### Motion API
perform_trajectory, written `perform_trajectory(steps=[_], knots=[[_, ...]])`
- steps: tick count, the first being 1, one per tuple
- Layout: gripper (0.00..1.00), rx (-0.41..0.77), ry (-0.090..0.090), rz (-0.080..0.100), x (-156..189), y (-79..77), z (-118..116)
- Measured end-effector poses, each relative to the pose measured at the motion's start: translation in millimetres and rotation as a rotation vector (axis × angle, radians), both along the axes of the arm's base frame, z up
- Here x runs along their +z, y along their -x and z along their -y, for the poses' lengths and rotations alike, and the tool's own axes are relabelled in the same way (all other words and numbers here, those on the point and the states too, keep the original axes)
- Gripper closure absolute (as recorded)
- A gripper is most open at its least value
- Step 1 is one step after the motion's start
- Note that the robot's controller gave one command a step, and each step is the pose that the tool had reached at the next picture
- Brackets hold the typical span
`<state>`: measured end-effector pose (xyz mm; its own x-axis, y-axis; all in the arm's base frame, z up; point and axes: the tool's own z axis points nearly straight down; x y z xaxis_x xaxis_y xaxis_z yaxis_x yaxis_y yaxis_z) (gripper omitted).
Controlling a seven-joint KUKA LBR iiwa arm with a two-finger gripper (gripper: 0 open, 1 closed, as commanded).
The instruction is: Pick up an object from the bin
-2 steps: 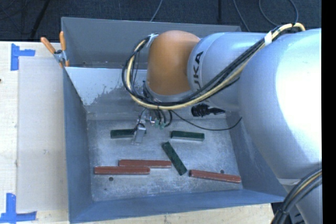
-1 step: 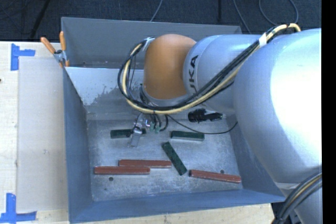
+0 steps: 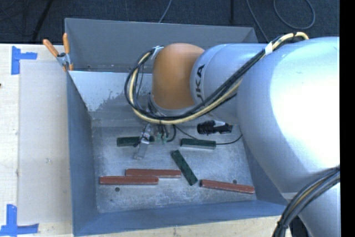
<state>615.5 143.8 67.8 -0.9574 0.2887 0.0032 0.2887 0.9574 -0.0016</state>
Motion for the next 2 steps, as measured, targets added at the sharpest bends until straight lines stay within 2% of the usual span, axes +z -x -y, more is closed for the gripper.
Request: perform_trajectory(steps=[1,2], knots=[[0.00,0.000,-0.001,0.002,-0.2,0.0,-0.2],[1.00,-0.001,-0.002,0.004,0.9,-0.6,-0.4]])
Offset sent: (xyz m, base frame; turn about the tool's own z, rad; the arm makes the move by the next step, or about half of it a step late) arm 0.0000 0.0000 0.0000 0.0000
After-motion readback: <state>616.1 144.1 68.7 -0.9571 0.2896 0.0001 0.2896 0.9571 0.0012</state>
